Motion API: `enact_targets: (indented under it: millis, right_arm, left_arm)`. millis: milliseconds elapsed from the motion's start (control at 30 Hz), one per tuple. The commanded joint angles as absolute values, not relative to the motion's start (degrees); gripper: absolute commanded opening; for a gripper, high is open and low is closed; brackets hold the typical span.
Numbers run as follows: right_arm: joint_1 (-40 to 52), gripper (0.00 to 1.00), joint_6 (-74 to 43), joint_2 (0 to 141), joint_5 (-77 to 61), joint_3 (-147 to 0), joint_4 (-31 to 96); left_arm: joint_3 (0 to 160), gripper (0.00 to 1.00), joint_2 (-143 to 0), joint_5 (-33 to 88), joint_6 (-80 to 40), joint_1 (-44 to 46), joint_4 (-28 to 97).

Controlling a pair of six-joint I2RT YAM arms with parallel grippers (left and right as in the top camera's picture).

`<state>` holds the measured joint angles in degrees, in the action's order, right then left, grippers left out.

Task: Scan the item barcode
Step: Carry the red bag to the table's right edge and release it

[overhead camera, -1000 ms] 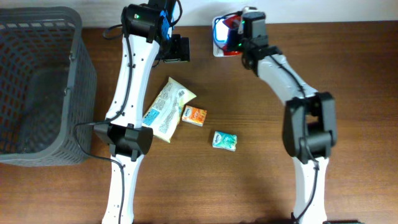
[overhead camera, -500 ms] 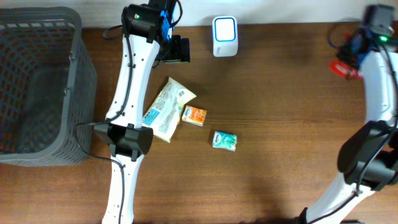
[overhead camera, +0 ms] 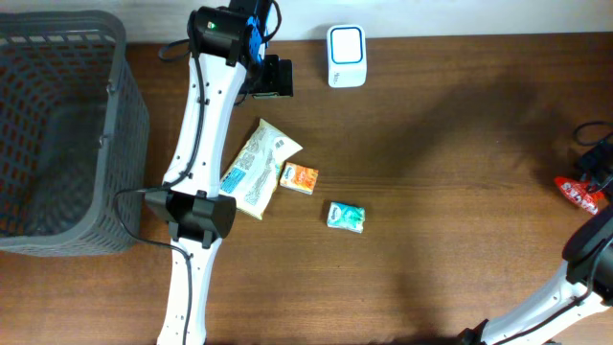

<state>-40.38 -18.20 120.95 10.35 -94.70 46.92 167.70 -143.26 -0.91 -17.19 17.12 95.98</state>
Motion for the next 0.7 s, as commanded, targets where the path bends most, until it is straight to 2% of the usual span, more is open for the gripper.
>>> enact_targets:
  millis: [0,100,200,300,333,367,400,433,533,667]
  right_arm:
    - [-41.28,0.65,-18.28,119.52,9.63,-96.03,47.37]
    - [-41.76,0.76,-18.31,116.18,9.61,-99.00,49.82]
    - [-41.67,0.80,-18.33,112.20,7.27,-101.84,52.05]
    - [-41.65,0.82,-18.31,107.11,-2.90,-103.02,53.12]
    - [-41.54,0.78,-18.28,104.86,-6.76,-103.02,53.34]
    - [-41.54,0.53,-18.28,104.49,-5.45,-102.98,53.78]
    - [-41.54,0.40,-18.31,104.57,-4.43,-102.89,54.35]
    - [-41.54,0.33,-18.31,104.92,-3.03,-102.50,54.72]
    - [-41.65,0.16,-18.46,106.32,1.15,-100.38,55.33]
    - [-41.65,0.08,-18.55,110.32,4.45,-96.53,54.41]
  left_arm:
    - [168.35,1.00,-143.68,-1.32,-17.54,17.34,95.88]
    - [168.35,0.99,-143.68,-1.32,-17.54,17.34,95.83]
    - [168.35,0.99,-143.68,-1.34,-17.54,17.34,95.83]
    - [168.35,1.00,-143.68,-1.34,-17.54,17.34,96.09]
    - [168.22,0.99,-143.68,-1.32,-17.54,17.34,96.14]
    - [167.94,0.99,-143.68,-1.32,-17.54,17.34,96.14]
    - [167.83,0.99,-143.68,-1.32,-17.54,17.34,96.20]
    - [167.63,0.99,-143.68,-1.32,-17.54,17.34,96.20]
    - [167.04,0.99,-143.68,-1.32,-17.54,17.34,96.20]
    - [165.60,1.00,-143.68,-1.32,-17.54,17.34,96.09]
